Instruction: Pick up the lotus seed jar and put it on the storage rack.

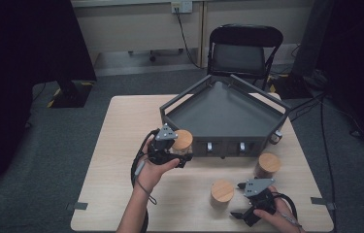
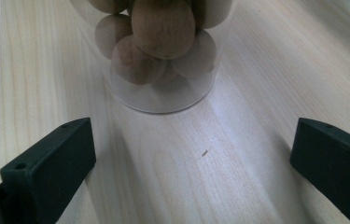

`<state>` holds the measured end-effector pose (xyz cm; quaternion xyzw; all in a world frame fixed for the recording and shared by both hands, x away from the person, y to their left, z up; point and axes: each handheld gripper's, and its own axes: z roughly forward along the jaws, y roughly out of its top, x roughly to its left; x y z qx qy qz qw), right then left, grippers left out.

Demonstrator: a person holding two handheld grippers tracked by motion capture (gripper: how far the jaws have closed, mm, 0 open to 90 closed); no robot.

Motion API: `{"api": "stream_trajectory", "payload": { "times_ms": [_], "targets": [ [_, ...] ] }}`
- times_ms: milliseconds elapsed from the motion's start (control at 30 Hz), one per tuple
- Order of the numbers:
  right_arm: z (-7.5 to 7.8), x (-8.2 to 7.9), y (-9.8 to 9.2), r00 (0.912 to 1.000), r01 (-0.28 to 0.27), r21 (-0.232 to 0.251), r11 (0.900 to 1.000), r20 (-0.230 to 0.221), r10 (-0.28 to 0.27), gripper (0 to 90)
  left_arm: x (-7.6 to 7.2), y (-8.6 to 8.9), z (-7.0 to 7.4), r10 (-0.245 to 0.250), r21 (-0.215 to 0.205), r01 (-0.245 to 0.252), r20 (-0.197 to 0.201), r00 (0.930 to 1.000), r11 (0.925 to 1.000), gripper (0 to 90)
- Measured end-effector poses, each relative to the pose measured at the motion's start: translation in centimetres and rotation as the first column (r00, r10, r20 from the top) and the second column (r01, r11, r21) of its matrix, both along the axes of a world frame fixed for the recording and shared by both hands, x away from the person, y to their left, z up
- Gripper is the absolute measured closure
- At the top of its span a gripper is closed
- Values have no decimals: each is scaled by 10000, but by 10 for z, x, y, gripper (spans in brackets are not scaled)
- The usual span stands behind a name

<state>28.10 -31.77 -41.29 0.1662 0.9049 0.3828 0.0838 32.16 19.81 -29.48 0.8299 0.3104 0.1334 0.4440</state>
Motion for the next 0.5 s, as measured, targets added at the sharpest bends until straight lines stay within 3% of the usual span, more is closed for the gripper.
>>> {"api": "stream_trajectory", "payload": {
  "times_ms": [500],
  "targets": [
    [0, 0, 0, 10000, 25, 0, 10000, 5, -25, 0, 8, -5, 20, -118, 185, 114, 178, 9998, 9998, 257]
  ]
}}
